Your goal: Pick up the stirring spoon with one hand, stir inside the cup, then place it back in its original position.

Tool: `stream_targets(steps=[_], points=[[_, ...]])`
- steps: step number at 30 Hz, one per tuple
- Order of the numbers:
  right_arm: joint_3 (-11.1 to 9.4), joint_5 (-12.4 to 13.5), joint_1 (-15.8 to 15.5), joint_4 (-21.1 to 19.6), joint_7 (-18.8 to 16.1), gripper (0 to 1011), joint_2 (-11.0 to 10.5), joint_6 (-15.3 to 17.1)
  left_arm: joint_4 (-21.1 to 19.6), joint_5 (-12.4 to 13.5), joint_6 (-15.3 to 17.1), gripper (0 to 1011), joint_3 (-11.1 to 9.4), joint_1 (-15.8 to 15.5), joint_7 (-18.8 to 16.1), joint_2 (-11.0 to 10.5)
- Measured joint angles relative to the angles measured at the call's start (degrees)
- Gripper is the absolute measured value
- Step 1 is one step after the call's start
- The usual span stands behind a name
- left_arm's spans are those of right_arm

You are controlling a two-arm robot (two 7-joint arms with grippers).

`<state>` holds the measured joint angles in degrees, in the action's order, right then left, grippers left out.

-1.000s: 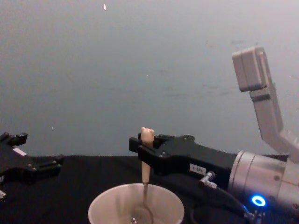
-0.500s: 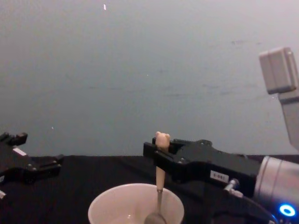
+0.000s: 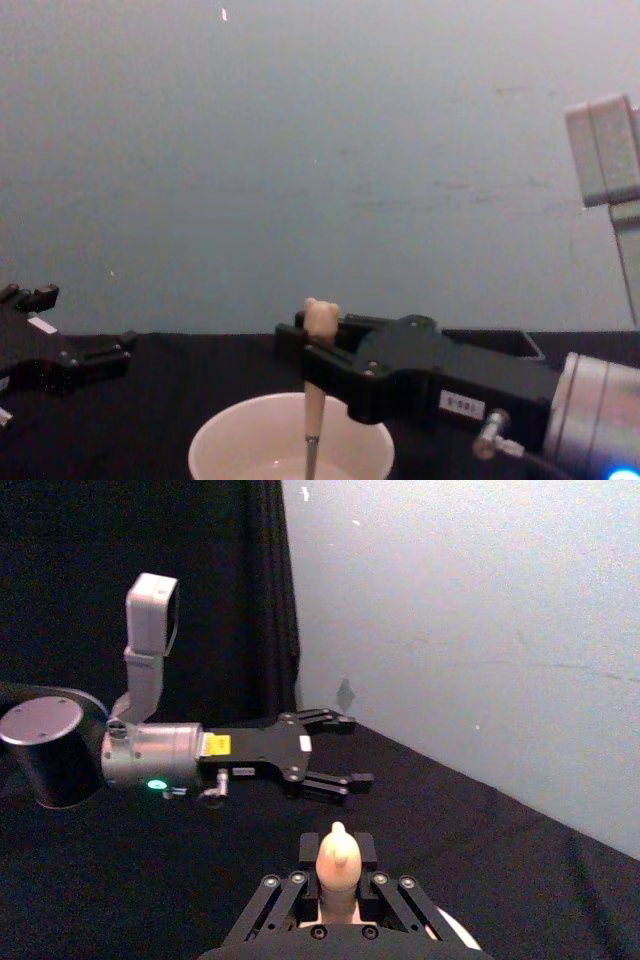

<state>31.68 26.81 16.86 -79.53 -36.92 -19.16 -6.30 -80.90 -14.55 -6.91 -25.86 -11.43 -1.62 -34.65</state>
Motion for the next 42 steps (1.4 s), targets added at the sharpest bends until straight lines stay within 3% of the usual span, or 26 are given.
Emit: stream_targets(steps=[11,21,31,42], points=[[2.34,-0.56,2.75,3.21,-0.23,209,2.74,-1.07,0.00,0.00,0.00,1001,0.00,0.00,0.00,0.00],[1.63,-2.33,6.29,9.25,2.36,209,5.95,-3.04,0.00,0.00,0.00,1002,0.00,0.00,0.00,0.00],[-0.15,-2.85,6.77,10.74,3.40,209,6.06,-3.20,0.00,0.00,0.00,1001,0.00,0.00,0.00,0.00],[-0.76,-3.18,6.21,10.54,3.39,209,5.97,-2.92,0.00,0.00,0.00,1001,0.00,0.00,0.00,0.00]])
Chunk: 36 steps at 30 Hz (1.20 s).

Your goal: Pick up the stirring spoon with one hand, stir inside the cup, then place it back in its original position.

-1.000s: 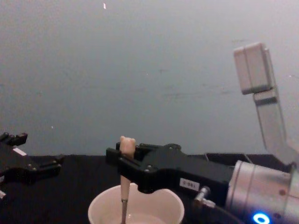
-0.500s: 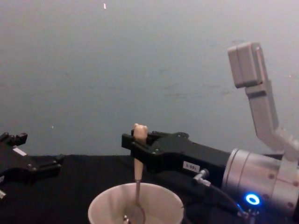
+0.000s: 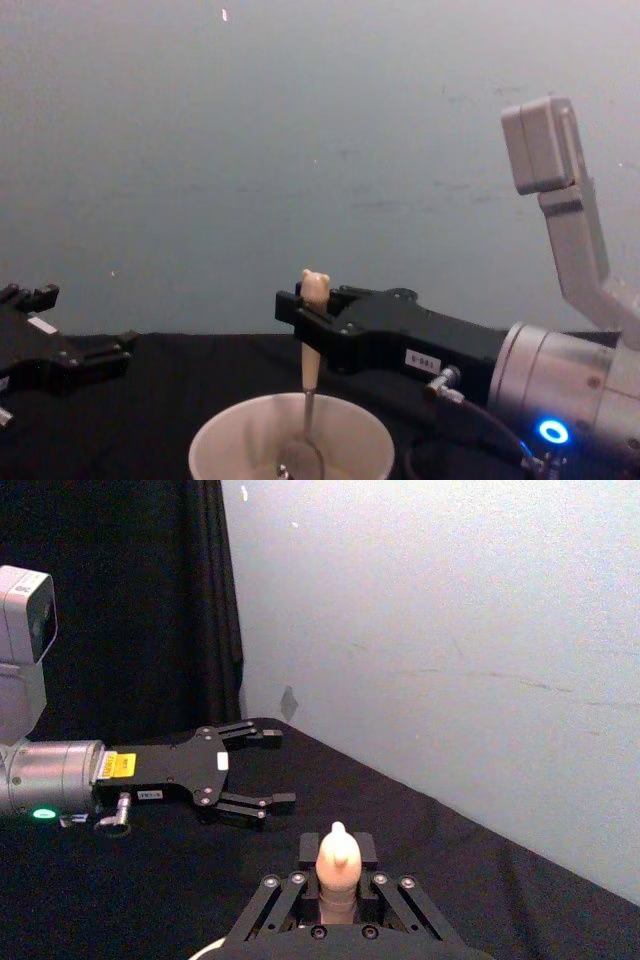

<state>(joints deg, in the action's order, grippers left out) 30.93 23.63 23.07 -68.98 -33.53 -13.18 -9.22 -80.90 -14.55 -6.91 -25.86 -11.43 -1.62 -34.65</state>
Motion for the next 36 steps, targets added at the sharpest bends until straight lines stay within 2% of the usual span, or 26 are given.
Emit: stream_targets(steps=[15,23,29,32,36], points=[[-0.30,-0.30,-0.27,-0.81,-0.15,209,-0.09,0.30,0.00,0.00,0.00,1001,0.00,0.00,0.00,0.00],[-1.19,0.32,-0.71,-5.81,0.61,209,-1.68,3.14,0.00,0.00,0.00,1001,0.00,0.00,0.00,0.00],[-3.26,2.88,-1.55,-12.02,1.17,209,-3.77,4.70,0.00,0.00,0.00,1001,0.00,0.00,0.00,0.00],[-5.01,4.37,-2.02,-15.61,2.25,209,-5.23,5.28,0.00,0.00,0.00,1002,0.00,0.00,0.00,0.00],[-6.60,5.57,-2.52,-18.21,3.29,209,-6.52,5.69,0.00,0.00,0.00,1001,0.00,0.00,0.00,0.00]])
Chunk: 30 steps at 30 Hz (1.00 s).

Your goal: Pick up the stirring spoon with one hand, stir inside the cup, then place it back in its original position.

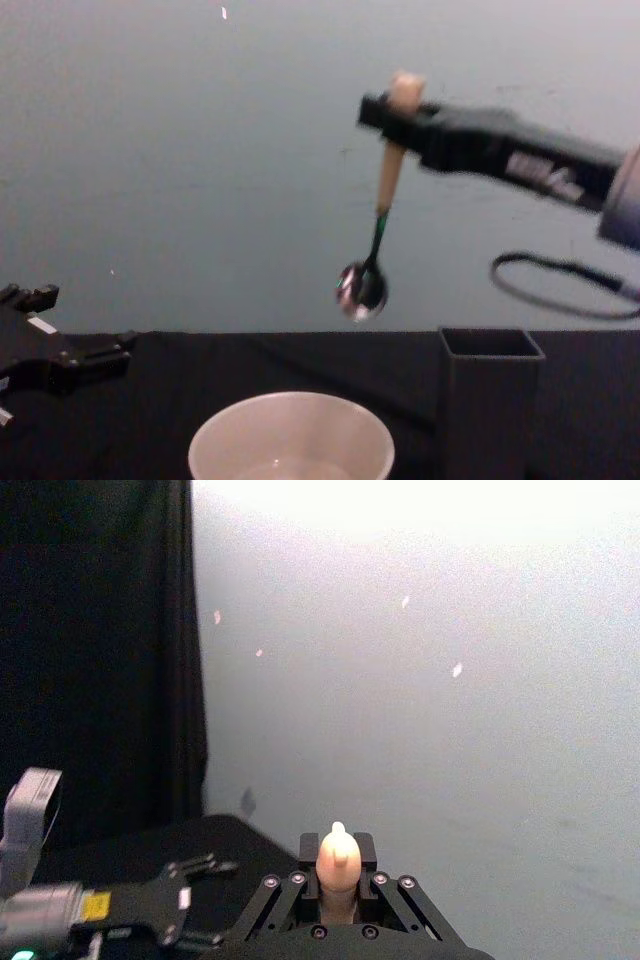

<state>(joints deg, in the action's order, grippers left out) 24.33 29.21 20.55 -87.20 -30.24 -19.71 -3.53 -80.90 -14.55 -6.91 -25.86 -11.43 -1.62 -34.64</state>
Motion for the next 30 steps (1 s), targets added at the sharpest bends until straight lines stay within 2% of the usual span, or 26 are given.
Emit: stream_targets(steps=[2,6,13,19,30], points=[[-1.45,0.82,-0.86,-2.47,1.30,209,-1.29,0.35,0.00,0.00,0.00,1001,0.00,0.00,0.00,0.00],[-2.62,1.01,-2.03,-4.54,2.72,209,-2.56,0.57,0.00,0.00,0.00,1001,0.00,0.00,0.00,0.00],[-4.99,-0.70,-5.68,-8.11,7.00,209,-4.96,1.36,0.00,0.00,0.00,1001,0.00,-0.01,0.00,0.00],[-6.21,-2.16,-7.73,-8.94,9.18,209,-5.40,2.34,0.00,0.00,0.00,1001,0.00,0.00,0.00,0.00],[-6.69,-3.72,-9.27,-8.13,10.01,209,-4.35,3.57,0.00,0.00,0.00,1001,0.00,0.00,0.00,0.00]])
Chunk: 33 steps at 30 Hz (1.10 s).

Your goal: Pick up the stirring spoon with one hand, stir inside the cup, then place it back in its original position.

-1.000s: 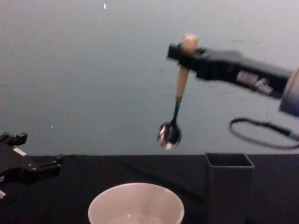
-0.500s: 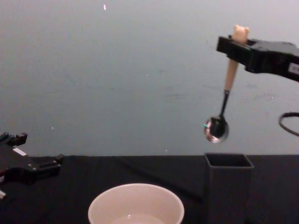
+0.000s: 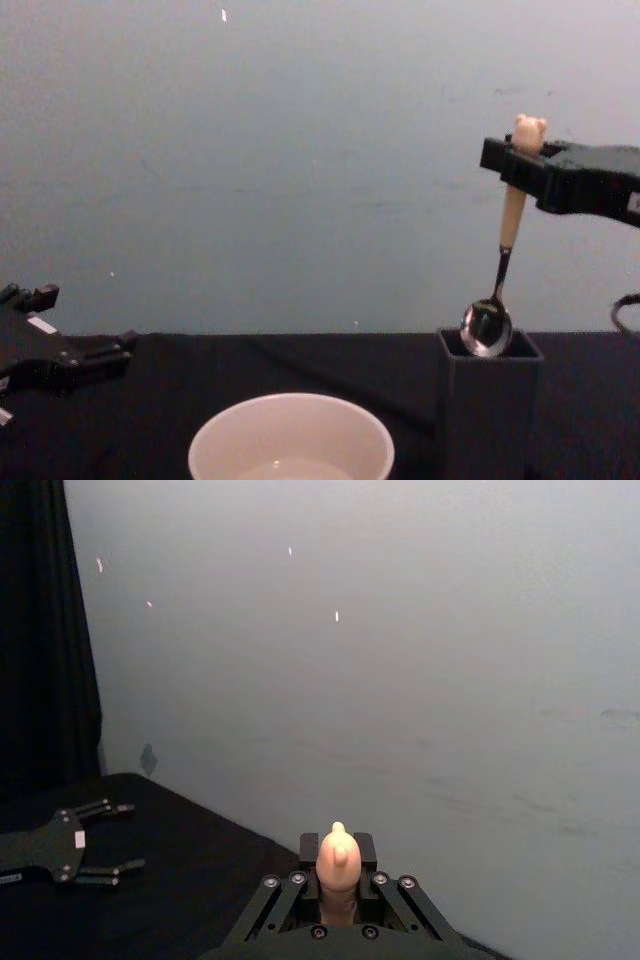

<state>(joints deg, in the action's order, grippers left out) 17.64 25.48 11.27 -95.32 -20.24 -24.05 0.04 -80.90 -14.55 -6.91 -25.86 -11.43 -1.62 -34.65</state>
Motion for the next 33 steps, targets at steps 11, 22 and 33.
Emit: stream_targets(steps=[11,22,33], points=[[0.70,-0.02,-0.64,2.55,-0.07,209,2.14,0.90,0.00,0.00,0.00,1001,0.00,0.00,0.00,0.00],[0.19,0.69,-2.64,5.74,1.21,209,4.58,-0.24,0.00,0.00,0.00,1002,0.00,0.00,0.00,0.00],[-0.69,0.05,-3.25,8.09,2.21,209,5.78,-0.62,0.00,0.00,0.00,1001,0.00,0.00,0.00,0.00]])
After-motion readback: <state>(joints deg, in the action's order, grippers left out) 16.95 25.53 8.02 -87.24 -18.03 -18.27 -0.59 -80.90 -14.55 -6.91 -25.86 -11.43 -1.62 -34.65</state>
